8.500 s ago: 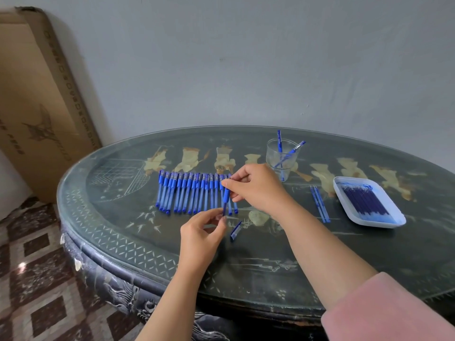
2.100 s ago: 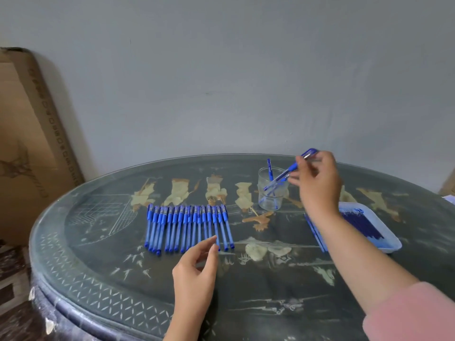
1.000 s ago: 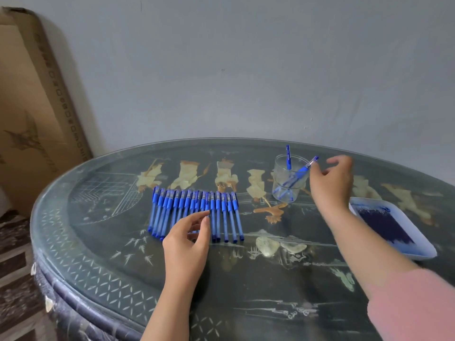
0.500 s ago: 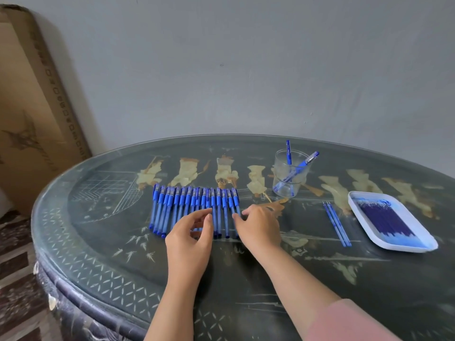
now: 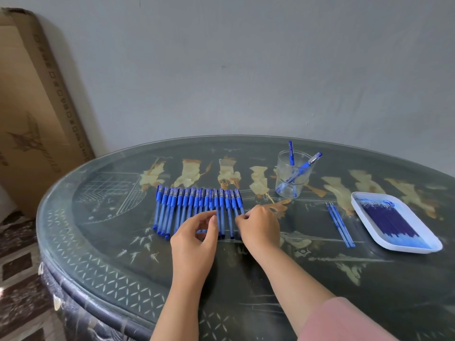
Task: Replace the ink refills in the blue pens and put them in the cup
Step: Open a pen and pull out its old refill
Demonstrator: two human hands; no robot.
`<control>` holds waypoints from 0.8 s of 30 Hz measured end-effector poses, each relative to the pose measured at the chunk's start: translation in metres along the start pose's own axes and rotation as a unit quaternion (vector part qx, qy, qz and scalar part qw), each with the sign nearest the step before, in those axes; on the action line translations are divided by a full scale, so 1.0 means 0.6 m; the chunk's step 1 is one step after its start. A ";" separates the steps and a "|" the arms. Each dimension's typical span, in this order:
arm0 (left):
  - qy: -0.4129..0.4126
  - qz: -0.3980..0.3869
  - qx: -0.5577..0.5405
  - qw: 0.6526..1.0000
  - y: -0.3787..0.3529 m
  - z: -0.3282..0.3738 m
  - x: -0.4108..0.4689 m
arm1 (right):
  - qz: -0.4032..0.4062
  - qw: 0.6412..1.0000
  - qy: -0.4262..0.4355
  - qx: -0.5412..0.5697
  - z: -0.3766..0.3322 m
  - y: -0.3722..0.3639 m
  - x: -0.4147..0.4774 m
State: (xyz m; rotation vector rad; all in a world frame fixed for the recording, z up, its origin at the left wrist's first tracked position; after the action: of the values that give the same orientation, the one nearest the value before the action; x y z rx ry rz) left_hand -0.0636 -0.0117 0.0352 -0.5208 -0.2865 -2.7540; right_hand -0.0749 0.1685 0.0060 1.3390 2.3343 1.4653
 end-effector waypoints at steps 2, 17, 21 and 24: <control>-0.002 0.000 -0.001 1.000 0.001 -0.001 0.000 | -0.002 1.000 -0.007 0.005 0.001 0.002 0.003; -0.112 -0.042 0.037 0.992 -0.005 0.022 -0.016 | -0.004 0.974 -0.095 0.204 0.105 0.169 -0.006; -0.187 -0.131 0.046 0.972 -0.025 0.049 -0.045 | -0.088 0.972 -0.049 0.214 0.157 0.199 -0.049; -0.225 -0.188 0.041 0.955 -0.036 0.069 -0.073 | -0.168 0.969 0.007 0.183 0.168 0.212 -0.070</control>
State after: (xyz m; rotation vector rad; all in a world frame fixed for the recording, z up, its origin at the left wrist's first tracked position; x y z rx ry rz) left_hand -0.0191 0.0307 0.0532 -1.1801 -0.6653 -2.9287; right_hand 0.0789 0.2294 0.0333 0.9191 2.7659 0.9844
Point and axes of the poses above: each hand's wrist, its own x-axis towards the middle knuckle, its own y-axis out of the back of the hand, z = x × y, the point moved 6 cm from there along x, towards the middle knuckle, and after that the axes turned 15 degrees about z, right-handed, at the moved point
